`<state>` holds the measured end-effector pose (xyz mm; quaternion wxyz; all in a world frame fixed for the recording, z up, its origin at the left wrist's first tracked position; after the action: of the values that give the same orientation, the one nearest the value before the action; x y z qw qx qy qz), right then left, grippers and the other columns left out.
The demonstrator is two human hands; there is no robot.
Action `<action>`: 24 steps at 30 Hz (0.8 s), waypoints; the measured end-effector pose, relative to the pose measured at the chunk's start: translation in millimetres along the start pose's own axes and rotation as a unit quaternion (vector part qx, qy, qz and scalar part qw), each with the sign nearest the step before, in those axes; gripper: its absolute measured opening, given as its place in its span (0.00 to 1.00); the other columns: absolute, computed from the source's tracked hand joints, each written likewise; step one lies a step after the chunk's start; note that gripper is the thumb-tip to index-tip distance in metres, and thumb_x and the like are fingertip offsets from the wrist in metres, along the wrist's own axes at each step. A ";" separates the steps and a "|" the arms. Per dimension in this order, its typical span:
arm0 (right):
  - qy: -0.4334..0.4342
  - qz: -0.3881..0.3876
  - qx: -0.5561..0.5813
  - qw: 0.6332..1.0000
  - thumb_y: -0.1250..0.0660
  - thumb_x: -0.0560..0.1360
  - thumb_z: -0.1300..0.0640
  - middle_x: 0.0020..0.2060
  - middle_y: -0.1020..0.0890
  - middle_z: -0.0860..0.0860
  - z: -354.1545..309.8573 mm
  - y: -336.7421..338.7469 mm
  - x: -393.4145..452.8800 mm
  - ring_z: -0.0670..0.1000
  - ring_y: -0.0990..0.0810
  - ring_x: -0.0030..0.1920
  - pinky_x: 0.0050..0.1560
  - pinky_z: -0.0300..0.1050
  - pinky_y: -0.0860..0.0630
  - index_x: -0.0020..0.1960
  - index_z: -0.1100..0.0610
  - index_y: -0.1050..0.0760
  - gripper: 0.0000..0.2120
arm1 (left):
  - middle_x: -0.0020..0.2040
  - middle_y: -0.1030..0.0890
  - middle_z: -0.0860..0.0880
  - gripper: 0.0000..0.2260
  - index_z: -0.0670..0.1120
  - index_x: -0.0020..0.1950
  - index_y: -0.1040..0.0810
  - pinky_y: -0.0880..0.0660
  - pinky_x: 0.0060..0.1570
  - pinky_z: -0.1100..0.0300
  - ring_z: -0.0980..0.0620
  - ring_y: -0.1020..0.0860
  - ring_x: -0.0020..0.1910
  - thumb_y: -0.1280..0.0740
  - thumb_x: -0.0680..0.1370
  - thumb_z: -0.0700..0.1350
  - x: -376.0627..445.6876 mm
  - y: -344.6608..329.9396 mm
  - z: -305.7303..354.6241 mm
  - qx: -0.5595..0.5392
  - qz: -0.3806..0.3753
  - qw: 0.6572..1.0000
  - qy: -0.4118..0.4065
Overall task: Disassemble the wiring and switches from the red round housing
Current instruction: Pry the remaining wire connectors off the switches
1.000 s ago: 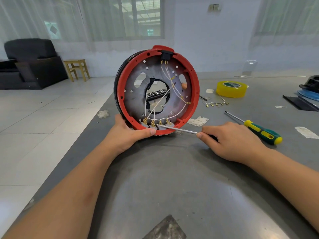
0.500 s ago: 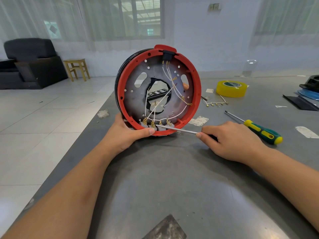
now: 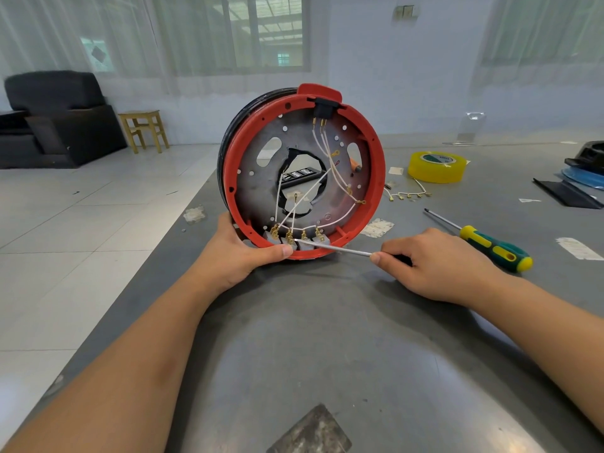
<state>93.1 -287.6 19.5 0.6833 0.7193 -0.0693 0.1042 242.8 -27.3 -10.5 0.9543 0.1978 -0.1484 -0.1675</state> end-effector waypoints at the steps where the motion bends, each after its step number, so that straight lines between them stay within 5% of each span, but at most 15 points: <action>1: 0.000 0.001 -0.001 1.000 0.55 0.76 0.29 0.29 0.24 0.45 -0.1 0.3 -0.2 0.45 0.23 0.34 0.35 0.50 0.21 0.42 0.45 0.26 0.27 | 0.71 0.23 0.56 0.57 0.53 0.79 0.38 0.28 0.72 0.51 0.54 0.24 0.69 0.15 0.56 0.65 -0.2 -0.1 0.2 0.000 0.000 1.000 -0.001; 13: 0.009 0.043 -0.027 0.999 0.58 0.77 0.29 0.29 0.26 0.45 -1.4 -0.8 -2.8 0.44 0.26 0.33 0.28 0.44 0.30 0.41 0.43 0.30 0.25 | 0.72 0.25 0.55 0.59 0.55 0.78 0.38 0.29 0.75 0.47 0.52 0.25 0.71 0.16 0.54 0.69 0.9 0.4 -1.6 0.002 0.005 1.000 0.003; 24: -0.022 0.089 -0.061 0.994 0.58 0.78 0.30 0.29 0.26 0.42 -3.0 -1.6 -6.4 0.46 0.27 0.34 0.27 0.42 0.34 0.47 0.42 0.26 0.26 | 0.70 0.23 0.54 0.56 0.52 0.78 0.37 0.29 0.66 0.56 0.52 0.25 0.69 0.15 0.57 0.66 0.6 1.4 -1.9 -0.007 0.018 0.999 0.026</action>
<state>87.2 -284.8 16.5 0.7120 0.6696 -0.1542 0.1446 244.3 -25.7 -11.5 0.9620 0.1931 -0.1262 -0.1464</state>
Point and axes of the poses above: each hand's wrist, its own x-axis towards the middle knuckle, its own y-axis out of the back of the hand, z = x × y, the point moved 7 cm from there along x, towards the middle knuckle
